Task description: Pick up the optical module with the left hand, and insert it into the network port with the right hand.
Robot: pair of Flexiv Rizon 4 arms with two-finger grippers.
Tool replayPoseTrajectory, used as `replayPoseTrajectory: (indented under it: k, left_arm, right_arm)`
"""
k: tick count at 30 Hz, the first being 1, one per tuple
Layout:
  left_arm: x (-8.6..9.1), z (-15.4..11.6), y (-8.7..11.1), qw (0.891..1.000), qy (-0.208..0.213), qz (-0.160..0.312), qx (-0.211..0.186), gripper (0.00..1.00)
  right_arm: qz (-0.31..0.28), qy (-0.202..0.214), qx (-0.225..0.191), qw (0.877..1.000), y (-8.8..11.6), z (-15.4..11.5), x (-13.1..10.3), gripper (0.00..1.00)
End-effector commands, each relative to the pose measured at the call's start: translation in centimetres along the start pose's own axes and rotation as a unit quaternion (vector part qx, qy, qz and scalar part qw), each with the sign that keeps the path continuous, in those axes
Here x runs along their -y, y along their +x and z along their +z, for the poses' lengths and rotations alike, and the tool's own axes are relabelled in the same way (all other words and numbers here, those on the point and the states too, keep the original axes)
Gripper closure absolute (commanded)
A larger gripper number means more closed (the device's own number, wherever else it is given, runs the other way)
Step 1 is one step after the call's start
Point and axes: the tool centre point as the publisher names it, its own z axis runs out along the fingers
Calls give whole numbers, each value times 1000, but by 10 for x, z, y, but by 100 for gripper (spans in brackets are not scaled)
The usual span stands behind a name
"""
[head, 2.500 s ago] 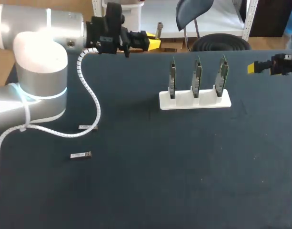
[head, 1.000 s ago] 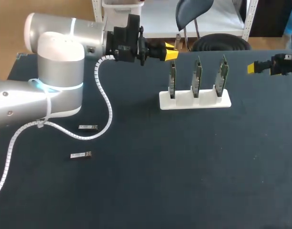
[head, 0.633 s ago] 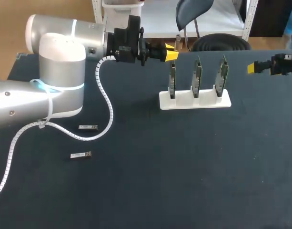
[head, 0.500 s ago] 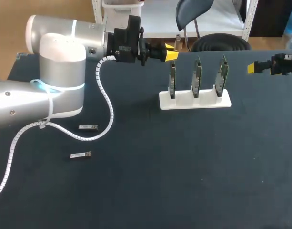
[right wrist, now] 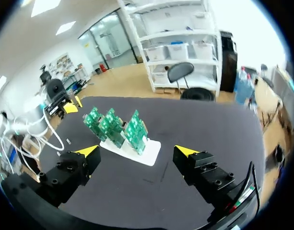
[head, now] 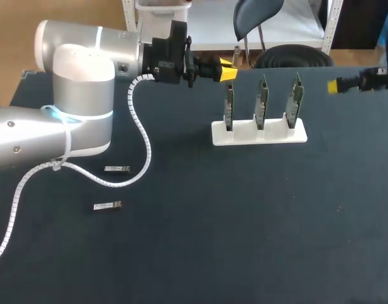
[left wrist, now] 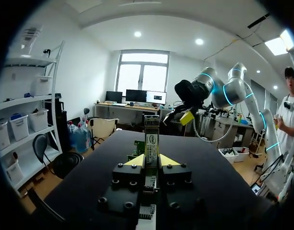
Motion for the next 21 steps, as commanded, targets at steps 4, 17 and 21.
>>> replayPoseTrajectory:
  k: [4,17,21]
  left_arm:
    - [-1,1,1,1000,-1,1,2,100]
    - [-1,1,1,1000,-1,1,2,100]
    - [-1,1,1,1000,-1,1,2,100]
  right_arm:
    - [-125,-109,-8,986,-28,-1,6,0]
    - [-291,-257,-44,921,-67,35,-23,0]
    - [-326,-299,-47,896,-72,44,-38,0]
